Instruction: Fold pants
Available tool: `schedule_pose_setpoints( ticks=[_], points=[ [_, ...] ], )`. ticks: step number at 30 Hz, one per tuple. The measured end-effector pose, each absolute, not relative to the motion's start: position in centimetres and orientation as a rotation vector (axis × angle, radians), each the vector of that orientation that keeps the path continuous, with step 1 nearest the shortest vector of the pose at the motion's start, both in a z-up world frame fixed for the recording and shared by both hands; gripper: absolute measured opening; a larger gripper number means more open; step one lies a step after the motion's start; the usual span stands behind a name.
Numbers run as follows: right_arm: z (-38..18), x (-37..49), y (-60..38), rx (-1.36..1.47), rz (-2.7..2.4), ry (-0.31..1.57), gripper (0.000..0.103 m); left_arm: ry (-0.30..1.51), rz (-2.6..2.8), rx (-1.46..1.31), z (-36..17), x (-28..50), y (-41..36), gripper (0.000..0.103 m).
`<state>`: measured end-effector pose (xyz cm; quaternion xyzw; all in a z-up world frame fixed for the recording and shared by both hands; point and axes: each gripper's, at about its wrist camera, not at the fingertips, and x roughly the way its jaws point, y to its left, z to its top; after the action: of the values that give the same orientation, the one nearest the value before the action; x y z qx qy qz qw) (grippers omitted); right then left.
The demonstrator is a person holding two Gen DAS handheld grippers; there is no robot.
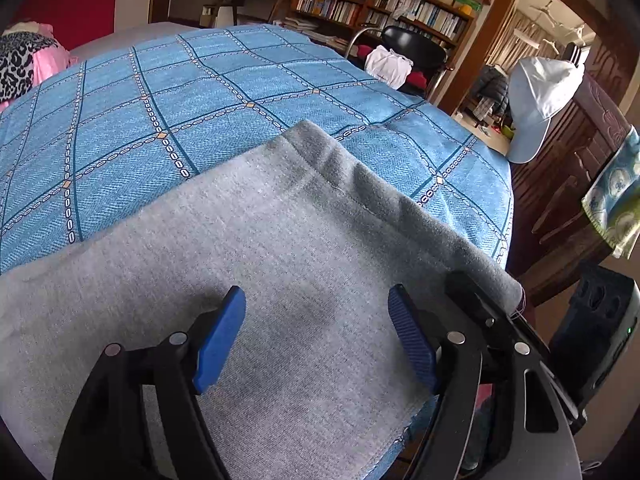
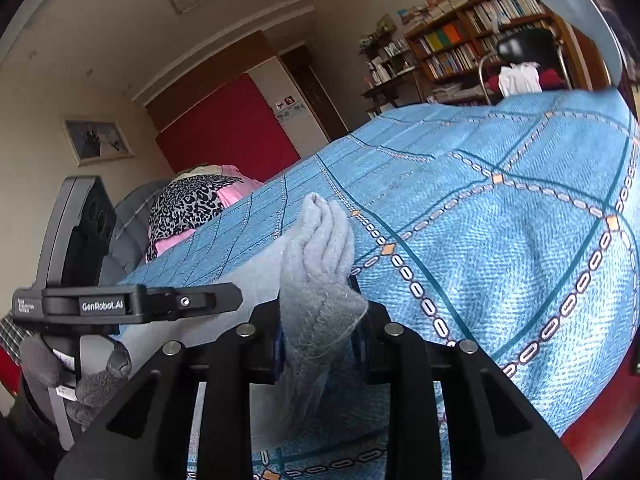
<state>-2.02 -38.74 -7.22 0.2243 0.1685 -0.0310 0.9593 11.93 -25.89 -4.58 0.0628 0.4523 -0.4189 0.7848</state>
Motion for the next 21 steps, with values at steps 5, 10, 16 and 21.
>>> schedule_pose_setpoints(
  ticks=[5, 10, 16, 21],
  points=[
    [-6.2, -1.9, -35.0, 0.317, -0.027, 0.332, 0.026, 0.992, -0.945, 0.092, -3.5, 12.2, -26.1, 0.075],
    [-6.0, -1.6, -32.7, 0.250, -0.004, 0.337, 0.026, 1.014, -0.946, 0.034, -2.6, 13.0, -25.4, 0.075],
    [-6.2, -1.4, -30.9, 0.191, 0.011, 0.349, 0.026, 1.031, -0.951, -0.051, -2.3, 13.9, -23.7, 0.075],
    [-6.5, -1.0, -29.6, 0.155, 0.024, 0.357, 0.026, 1.027, -0.994, -0.109, -1.8, 13.7, -22.7, 0.079]
  ],
)
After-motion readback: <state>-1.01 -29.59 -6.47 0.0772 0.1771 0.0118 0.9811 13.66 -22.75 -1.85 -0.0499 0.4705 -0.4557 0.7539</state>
